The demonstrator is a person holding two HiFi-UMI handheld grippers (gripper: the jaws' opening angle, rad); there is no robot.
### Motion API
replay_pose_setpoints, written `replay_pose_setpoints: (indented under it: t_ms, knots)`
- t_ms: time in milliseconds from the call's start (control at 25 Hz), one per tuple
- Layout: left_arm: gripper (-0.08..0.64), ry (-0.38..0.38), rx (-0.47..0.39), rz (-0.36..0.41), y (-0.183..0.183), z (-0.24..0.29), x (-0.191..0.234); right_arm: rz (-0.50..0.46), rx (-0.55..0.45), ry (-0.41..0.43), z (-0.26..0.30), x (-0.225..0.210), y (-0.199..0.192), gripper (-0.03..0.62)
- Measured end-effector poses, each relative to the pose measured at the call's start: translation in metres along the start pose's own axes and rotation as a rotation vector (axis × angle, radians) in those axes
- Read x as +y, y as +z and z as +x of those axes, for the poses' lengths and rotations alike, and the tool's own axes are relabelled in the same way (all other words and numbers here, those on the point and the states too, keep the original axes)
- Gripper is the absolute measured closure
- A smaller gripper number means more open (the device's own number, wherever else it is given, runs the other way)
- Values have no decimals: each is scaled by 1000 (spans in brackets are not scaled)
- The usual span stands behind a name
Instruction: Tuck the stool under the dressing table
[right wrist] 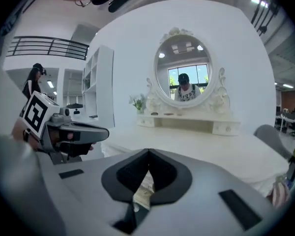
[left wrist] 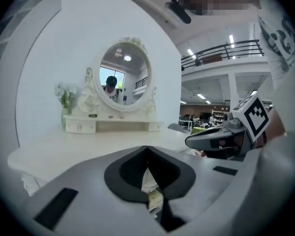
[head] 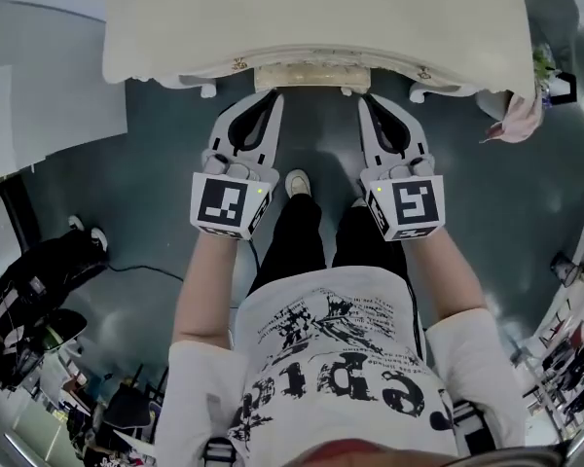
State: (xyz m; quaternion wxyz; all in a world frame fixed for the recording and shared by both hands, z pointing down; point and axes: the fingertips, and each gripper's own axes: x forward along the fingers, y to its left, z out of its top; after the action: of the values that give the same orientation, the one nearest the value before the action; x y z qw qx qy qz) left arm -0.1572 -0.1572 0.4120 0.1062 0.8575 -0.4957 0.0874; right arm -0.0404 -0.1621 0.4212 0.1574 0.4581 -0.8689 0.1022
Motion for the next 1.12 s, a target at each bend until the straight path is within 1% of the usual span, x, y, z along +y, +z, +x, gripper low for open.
replay_pose_setpoints:
  t_ms: [80, 200, 320, 440, 600, 680, 880, 1120]
  knots:
    - [540, -10, -47, 28, 37, -17, -13, -28, -40, -12, -22, 3, 32, 575]
    - [540, -30, -111, 69, 85, -43, -35, -37, -109, -33, -54, 8, 78, 575]
    - [540, -33, -164, 100, 127, -66, -48, -41, -177, -41, -83, 14, 119, 575]
    - [540, -18, -186, 129, 161, -89, -54, -19, -207, -35, -108, 18, 145, 575]
    - [540, -10, -218, 182, 196, -116, -62, -30, -248, -59, -135, 22, 165, 575]
    - [540, -2, -243, 194, 208, -125, -61, -34, -269, -63, -144, 23, 173, 575]
    - [540, 9, -261, 204, 222, -138, -58, -43, -303, -69, -155, 26, 190, 575]
    - [540, 20, -248, 207, 224, -142, -65, -45, -329, -62, -162, 26, 200, 575]
